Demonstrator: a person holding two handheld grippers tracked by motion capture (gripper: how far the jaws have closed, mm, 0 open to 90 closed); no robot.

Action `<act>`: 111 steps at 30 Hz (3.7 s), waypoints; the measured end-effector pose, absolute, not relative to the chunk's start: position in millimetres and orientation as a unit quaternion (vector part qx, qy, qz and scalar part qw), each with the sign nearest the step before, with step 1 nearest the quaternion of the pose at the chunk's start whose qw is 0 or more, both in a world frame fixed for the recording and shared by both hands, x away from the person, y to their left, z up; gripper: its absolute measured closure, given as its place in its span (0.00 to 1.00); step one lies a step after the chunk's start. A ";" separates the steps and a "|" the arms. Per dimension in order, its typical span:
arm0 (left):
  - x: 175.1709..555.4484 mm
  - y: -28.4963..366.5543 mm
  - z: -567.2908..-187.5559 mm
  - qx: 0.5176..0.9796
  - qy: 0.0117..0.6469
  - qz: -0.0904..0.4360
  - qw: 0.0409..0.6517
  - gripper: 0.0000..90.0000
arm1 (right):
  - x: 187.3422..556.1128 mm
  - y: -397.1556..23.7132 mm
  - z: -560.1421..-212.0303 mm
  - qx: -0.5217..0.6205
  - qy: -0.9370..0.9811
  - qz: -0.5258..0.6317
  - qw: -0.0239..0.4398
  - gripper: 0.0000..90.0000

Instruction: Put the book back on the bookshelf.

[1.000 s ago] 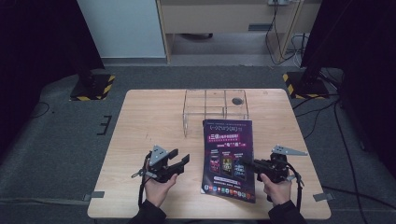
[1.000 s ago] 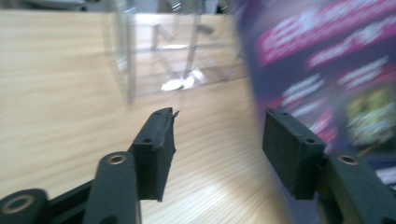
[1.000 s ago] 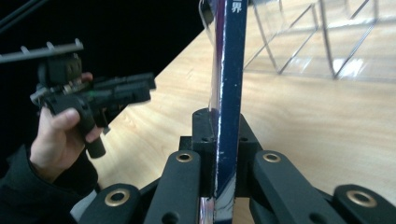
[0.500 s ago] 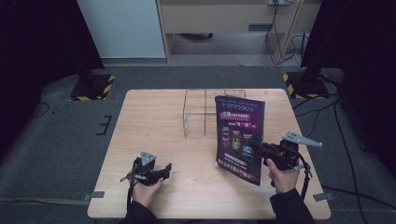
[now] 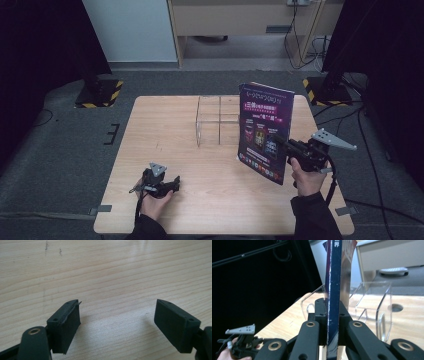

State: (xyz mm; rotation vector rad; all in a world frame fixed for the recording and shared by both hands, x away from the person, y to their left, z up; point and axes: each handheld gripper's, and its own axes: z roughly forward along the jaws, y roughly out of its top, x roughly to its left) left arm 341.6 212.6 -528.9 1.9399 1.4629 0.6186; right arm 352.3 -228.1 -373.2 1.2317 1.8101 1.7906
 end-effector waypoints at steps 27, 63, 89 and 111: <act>346.4 214.5 -535.8 0.731 0.560 0.237 0.308 0.10 | 386.7 -233.0 -342.5 0.445 0.598 0.626 0.229 0.94; 346.5 214.5 -535.8 0.732 0.560 0.237 0.308 0.10 | 454.3 -204.0 -374.0 0.476 0.577 0.589 0.306 0.94; 346.5 214.5 -535.9 0.732 0.560 0.237 0.308 0.10 | 453.8 -179.8 -408.3 0.465 0.580 0.581 0.331 0.94; 346.5 214.5 -535.9 0.732 0.560 0.237 0.308 0.10 | 438.4 -181.6 -423.2 0.440 0.609 0.571 0.332 0.93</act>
